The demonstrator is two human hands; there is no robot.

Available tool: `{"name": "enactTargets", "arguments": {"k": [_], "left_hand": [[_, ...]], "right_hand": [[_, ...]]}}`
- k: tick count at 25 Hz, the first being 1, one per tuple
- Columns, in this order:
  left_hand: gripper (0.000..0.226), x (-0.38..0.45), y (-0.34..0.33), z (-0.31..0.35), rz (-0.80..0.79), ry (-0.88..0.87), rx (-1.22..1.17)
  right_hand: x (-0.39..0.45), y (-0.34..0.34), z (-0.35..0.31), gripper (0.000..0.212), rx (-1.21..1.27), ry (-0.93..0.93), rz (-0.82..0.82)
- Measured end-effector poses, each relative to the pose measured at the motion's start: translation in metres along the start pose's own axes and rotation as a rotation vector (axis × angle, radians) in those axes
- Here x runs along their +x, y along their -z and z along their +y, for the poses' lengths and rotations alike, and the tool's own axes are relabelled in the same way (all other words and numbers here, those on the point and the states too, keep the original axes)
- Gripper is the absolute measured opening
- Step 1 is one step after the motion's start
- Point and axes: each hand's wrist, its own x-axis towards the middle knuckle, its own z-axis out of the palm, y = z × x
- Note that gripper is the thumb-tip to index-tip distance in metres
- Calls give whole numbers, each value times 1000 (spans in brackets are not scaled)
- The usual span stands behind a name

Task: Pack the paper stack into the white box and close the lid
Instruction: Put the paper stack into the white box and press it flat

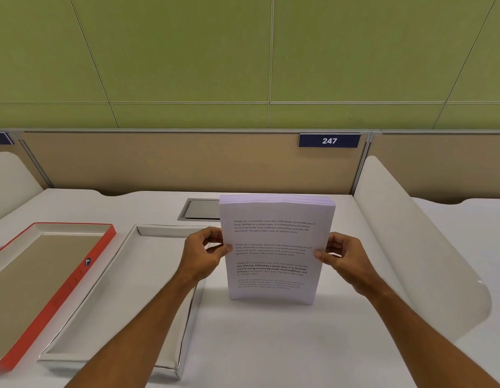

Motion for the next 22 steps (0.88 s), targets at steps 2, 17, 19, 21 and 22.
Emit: {"name": "enactTargets", "arguments": {"k": [2, 17, 19, 21, 22], "left_hand": [[23, -2, -1, -5, -25, 12, 39], [17, 9, 59, 40, 27, -12, -230], [20, 7, 76, 41, 56, 2, -267], [24, 5, 95, 35, 87, 24, -274], [24, 5, 105, 31, 97, 35, -277]], "right_hand": [[-3, 0, 7, 16, -15, -21, -15], [33, -12, -65, 13, 180, 20, -130], [38, -26, -78, 15, 203, 22, -168], [41, -46, -88, 15, 216, 17, -189], [42, -56, -91, 16, 222, 4, -188]]}}
